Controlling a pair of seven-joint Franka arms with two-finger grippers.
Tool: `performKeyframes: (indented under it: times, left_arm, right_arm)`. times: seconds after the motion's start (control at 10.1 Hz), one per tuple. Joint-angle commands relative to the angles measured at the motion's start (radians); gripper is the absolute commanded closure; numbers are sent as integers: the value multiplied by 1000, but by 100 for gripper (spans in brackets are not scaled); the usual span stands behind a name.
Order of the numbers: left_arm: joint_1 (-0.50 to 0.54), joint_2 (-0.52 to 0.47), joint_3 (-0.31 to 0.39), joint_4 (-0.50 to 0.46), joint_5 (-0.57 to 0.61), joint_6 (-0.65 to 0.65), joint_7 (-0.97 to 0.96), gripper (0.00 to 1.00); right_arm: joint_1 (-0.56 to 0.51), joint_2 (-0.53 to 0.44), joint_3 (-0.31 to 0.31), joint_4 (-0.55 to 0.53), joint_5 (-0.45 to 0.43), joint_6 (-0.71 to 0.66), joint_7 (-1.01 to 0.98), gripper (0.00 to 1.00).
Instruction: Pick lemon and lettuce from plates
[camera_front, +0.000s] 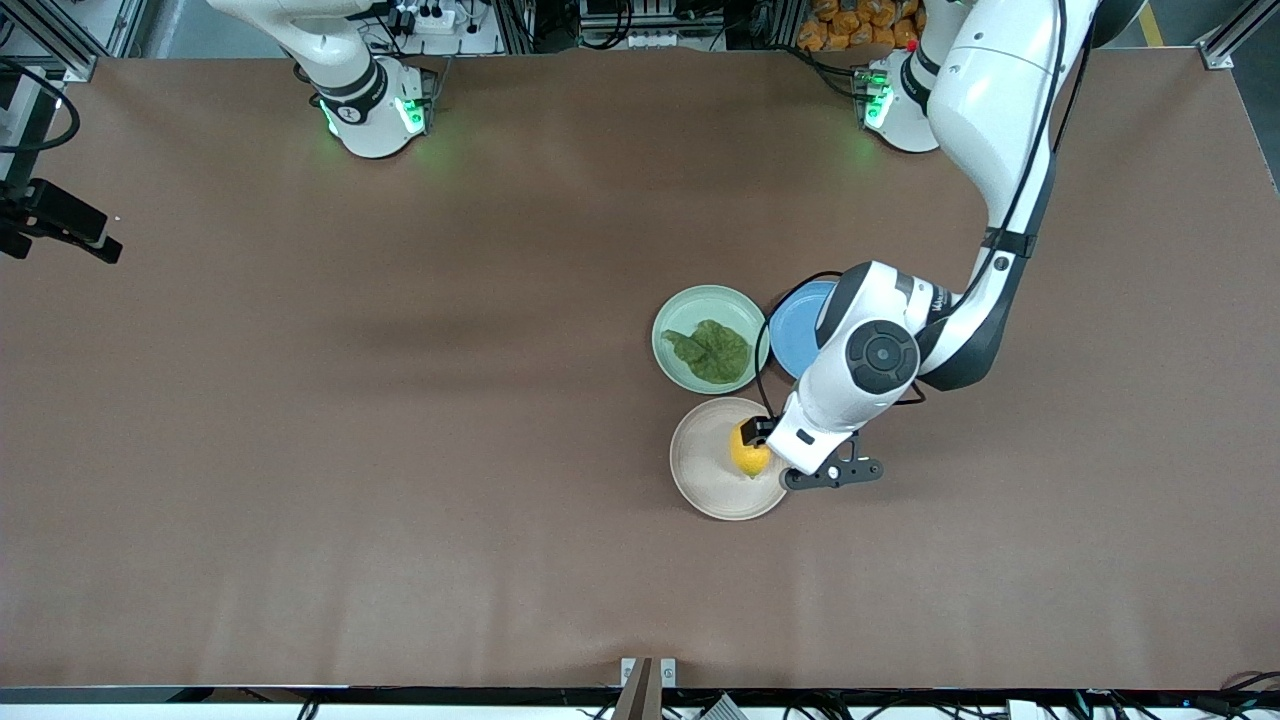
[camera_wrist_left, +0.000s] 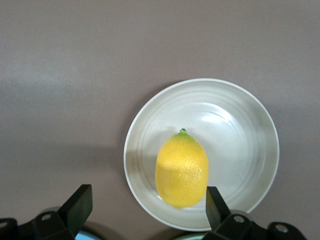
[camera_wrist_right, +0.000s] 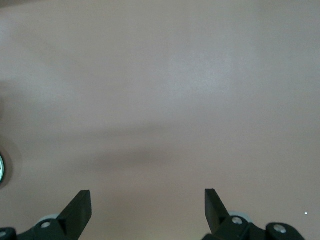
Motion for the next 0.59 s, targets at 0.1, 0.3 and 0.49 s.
performKeyframes:
  times: [0.1,0.3,0.49]
  left_arm:
    - [-40,72,12,26,56,85,2,0]
    - [-46,98,12,26,56,102,8,0]
    - [-65,128,11,26,56,142,7,0]
  right_arm:
    - [-3,-11,10,0,17,-12,4,0]
    - [33,-7,31,0,17,-9,95,0]
    - [112,4,31,-2,17,6,171,0]
